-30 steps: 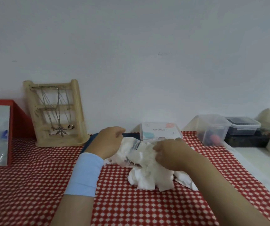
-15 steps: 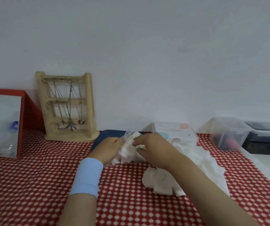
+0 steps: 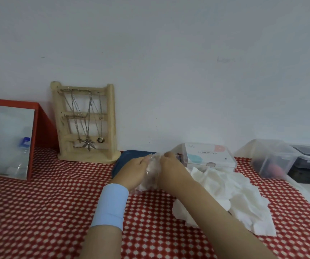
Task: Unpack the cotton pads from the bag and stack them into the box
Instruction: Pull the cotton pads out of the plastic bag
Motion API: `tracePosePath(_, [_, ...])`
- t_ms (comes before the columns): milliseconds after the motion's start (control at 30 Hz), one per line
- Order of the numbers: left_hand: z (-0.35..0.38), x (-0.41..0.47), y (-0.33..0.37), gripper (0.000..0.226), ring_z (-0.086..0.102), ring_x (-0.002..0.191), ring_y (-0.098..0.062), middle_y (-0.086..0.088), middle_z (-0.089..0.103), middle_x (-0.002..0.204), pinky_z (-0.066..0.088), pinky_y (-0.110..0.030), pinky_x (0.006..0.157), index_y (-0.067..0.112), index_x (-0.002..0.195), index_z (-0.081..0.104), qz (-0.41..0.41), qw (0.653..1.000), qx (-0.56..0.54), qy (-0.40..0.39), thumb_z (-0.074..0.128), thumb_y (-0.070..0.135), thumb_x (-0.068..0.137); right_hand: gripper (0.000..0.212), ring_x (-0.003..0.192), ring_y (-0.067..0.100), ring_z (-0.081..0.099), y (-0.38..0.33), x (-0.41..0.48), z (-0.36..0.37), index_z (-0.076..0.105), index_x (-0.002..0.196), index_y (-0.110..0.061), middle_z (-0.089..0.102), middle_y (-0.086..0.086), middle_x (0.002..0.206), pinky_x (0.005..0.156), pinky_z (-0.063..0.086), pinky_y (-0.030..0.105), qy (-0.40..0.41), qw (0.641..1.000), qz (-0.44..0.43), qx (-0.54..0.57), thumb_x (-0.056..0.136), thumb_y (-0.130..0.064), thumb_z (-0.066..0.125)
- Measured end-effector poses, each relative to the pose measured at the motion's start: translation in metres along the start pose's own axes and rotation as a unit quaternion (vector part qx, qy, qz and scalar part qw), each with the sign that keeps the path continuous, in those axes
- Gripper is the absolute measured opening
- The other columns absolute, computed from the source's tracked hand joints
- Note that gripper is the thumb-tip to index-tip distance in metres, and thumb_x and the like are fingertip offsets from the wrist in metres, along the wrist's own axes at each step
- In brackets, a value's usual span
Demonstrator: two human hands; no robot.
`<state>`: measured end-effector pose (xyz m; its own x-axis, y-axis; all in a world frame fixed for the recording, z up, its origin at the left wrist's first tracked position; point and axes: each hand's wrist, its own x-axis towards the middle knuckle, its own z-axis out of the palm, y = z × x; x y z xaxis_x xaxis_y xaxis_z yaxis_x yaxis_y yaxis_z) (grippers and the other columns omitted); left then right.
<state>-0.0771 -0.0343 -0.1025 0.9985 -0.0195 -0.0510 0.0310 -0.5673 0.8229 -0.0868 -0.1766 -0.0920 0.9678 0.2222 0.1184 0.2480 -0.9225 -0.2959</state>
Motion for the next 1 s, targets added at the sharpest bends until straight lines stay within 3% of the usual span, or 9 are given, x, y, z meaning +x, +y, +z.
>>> tracePosePath(133, [0.008, -0.001, 0.002, 0.047, 0.047, 0.135, -0.022, 0.003, 0.044, 0.157, 0.040, -0.025, 0.085, 0.044, 0.151, 0.041, 0.006, 0.999, 0.003, -0.035, 0.022, 0.050, 0.109, 0.035, 0.114, 0.035, 0.061, -0.008, 0.007, 0.010, 0.058, 0.125, -0.003, 0.060, 0.020, 0.126, 0.092, 0.051, 0.038, -0.065, 0.996, 0.055, -0.008, 0.095, -0.021, 0.063])
tracePosePath(233, [0.010, -0.003, 0.005, 0.047, 0.045, 0.139, -0.023, 0.003, 0.041, 0.160, 0.039, -0.028, 0.097, 0.043, 0.153, 0.039, 0.003, 0.999, -0.003, -0.036, 0.021, 0.049, 0.110, 0.056, 0.144, 0.032, 0.036, -0.017, 0.020, 0.006, 0.033, 0.151, 0.003, 0.038, 0.021, 0.155, 0.120, 0.024, 0.039, -0.197, 0.972, 0.086, -0.095, 0.104, -0.022, 0.052])
tracePosePath(300, [0.010, -0.006, 0.007, 0.047, 0.044, 0.140, -0.023, 0.003, 0.039, 0.161, 0.041, -0.023, 0.092, 0.042, 0.154, 0.038, 0.002, 0.999, 0.002, -0.034, 0.020, 0.047, 0.110, 0.061, 0.144, 0.029, 0.037, -0.013, 0.030, -0.001, 0.033, 0.153, -0.005, 0.040, 0.013, 0.155, 0.118, 0.028, 0.040, -0.247, 0.961, 0.063, -0.104, 0.102, -0.028, 0.057])
tracePosePath(367, [0.008, -0.005, 0.006, 0.048, 0.039, 0.144, -0.021, 0.004, 0.033, 0.164, 0.036, -0.023, 0.099, 0.039, 0.156, 0.034, 0.012, 0.999, 0.027, -0.022, 0.018, 0.042, 0.111, 0.048, 0.132, 0.026, 0.049, -0.015, 0.026, -0.012, 0.047, 0.145, -0.009, 0.051, 0.010, 0.146, 0.111, 0.037, 0.037, -0.241, 0.965, 0.049, -0.095, 0.101, -0.026, 0.058])
tracePosePath(433, [0.006, -0.004, 0.004, 0.049, 0.031, 0.150, -0.021, 0.002, 0.025, 0.168, 0.027, -0.029, 0.115, 0.034, 0.159, 0.030, 0.013, 0.997, 0.069, -0.016, 0.017, 0.036, 0.112, 0.014, 0.101, 0.022, 0.058, -0.004, 0.012, -0.015, 0.068, 0.107, -0.017, 0.067, 0.008, 0.115, 0.089, 0.048, 0.029, -0.129, 0.989, 0.013, -0.071, 0.097, -0.023, 0.061])
tracePosePath(533, [0.004, -0.003, 0.004, 0.047, 0.033, 0.150, -0.025, -0.008, 0.028, 0.166, 0.027, -0.035, 0.121, 0.026, 0.157, 0.034, 0.006, 0.988, 0.153, -0.013, 0.019, 0.028, 0.112, 0.038, 0.078, 0.019, 0.048, 0.023, -0.017, -0.023, 0.038, 0.055, -0.024, 0.047, -0.002, 0.063, 0.061, 0.033, 0.028, 0.091, 0.993, -0.059, -0.035, 0.081, -0.020, 0.066])
tracePosePath(700, [0.009, -0.002, 0.005, 0.045, 0.050, 0.136, -0.022, -0.004, 0.049, 0.153, 0.037, -0.033, 0.115, 0.020, 0.151, 0.045, 0.026, 0.977, 0.209, 0.018, 0.026, 0.022, 0.111, 0.027, 0.080, 0.015, 0.049, 0.064, -0.040, -0.043, 0.056, 0.064, -0.015, 0.058, 0.001, 0.065, 0.065, 0.044, 0.030, 0.162, 0.983, -0.077, 0.031, 0.084, -0.028, 0.069])
tracePosePath(867, [0.006, 0.006, 0.007, 0.037, 0.065, 0.092, -0.020, -0.004, 0.072, 0.109, 0.051, -0.032, 0.081, 0.018, 0.104, 0.070, 0.010, 0.976, 0.181, 0.116, 0.033, 0.020, 0.108, 0.025, 0.078, 0.011, 0.048, 0.101, -0.065, -0.056, 0.058, 0.067, -0.017, 0.060, -0.005, 0.064, 0.068, 0.039, 0.028, 0.150, 0.984, -0.098, 0.011, 0.084, -0.031, 0.070])
tracePosePath(1000, [0.007, -0.020, 0.039, 0.048, 0.043, 0.142, -0.023, -0.005, 0.041, 0.159, 0.032, -0.032, 0.114, 0.016, 0.155, 0.037, 0.026, 0.978, 0.197, 0.066, 0.031, 0.030, 0.110, 0.014, 0.090, 0.014, 0.049, 0.112, -0.079, -0.057, 0.069, 0.090, -0.027, 0.065, -0.009, 0.094, 0.077, 0.037, 0.029, 0.075, 0.986, -0.086, -0.119, 0.091, -0.039, 0.060])
